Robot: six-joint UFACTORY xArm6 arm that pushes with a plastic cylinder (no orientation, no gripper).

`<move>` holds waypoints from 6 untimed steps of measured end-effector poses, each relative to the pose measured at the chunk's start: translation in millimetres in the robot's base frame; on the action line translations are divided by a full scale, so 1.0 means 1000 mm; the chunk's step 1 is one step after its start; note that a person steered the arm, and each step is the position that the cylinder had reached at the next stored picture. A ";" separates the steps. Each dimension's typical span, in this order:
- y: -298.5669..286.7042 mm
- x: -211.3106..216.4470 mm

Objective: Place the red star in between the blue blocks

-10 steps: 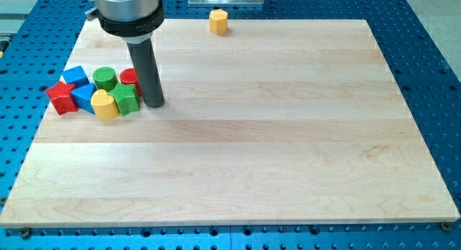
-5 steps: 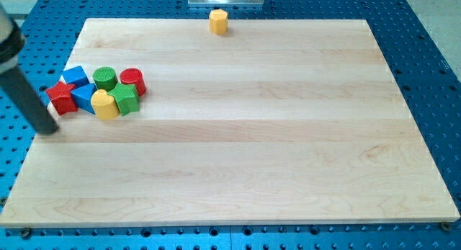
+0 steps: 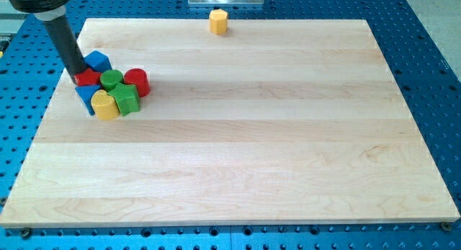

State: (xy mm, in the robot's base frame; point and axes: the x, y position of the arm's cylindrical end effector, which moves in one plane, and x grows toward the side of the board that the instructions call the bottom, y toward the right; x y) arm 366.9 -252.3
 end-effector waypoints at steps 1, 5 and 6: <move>-0.026 -0.049; 0.170 -0.025; 0.184 0.036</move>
